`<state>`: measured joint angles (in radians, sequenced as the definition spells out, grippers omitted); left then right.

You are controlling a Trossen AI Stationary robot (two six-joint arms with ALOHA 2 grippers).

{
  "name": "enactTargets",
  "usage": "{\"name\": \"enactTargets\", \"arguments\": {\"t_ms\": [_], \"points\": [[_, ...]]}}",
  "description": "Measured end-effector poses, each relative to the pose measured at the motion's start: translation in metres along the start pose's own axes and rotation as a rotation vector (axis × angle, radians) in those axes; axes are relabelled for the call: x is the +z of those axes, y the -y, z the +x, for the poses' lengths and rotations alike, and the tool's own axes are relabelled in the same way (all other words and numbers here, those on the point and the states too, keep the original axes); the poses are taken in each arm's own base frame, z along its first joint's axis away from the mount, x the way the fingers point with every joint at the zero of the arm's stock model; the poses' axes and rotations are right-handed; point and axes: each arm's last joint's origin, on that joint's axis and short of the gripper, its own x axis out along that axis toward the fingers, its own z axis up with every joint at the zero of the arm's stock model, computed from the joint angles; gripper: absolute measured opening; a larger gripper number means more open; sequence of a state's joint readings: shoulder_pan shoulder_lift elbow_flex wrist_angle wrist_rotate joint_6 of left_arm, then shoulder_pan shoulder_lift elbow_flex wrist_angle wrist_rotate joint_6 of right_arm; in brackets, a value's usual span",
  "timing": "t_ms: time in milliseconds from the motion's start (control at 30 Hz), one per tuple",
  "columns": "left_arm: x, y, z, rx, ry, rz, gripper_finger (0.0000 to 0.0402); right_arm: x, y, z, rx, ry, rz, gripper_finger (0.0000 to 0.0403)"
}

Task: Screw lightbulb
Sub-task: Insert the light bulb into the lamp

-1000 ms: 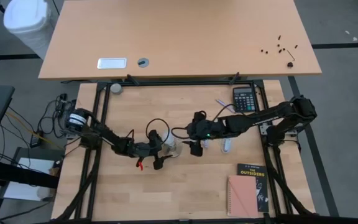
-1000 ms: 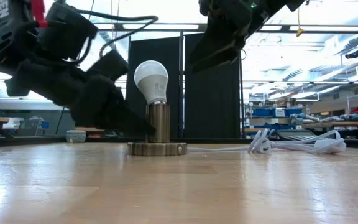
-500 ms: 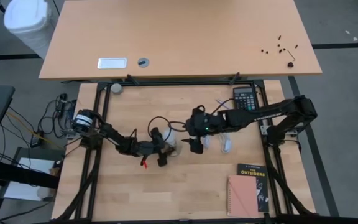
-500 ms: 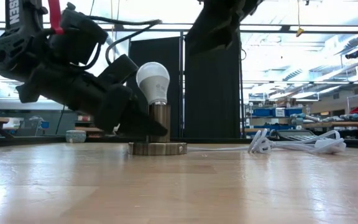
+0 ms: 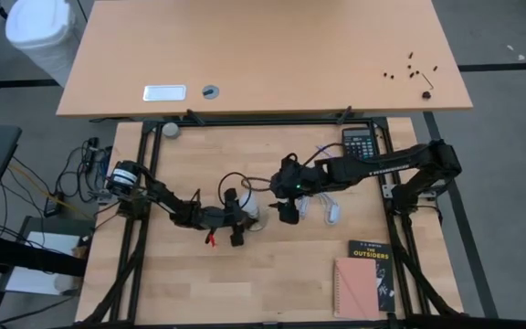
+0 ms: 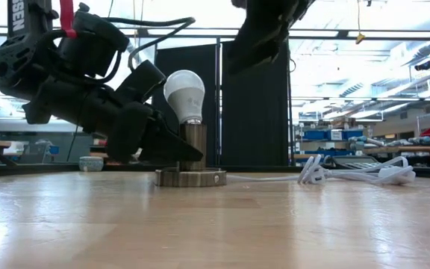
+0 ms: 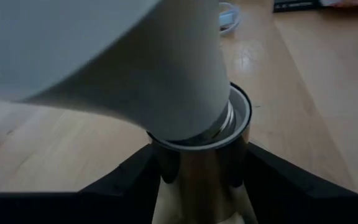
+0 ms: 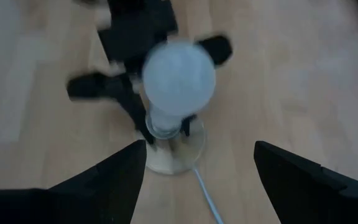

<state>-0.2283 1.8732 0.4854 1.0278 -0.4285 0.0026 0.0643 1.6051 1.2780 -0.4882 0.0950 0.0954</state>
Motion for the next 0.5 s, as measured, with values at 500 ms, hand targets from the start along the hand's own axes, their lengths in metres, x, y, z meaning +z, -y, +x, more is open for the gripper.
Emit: {"name": "enactTargets", "arguments": {"t_ms": [500], "points": [[0.001,0.006,0.0,-0.212,0.023,0.113,0.0209,0.032,-0.02,0.044,0.095,-0.299,-0.316,0.0307]]}}
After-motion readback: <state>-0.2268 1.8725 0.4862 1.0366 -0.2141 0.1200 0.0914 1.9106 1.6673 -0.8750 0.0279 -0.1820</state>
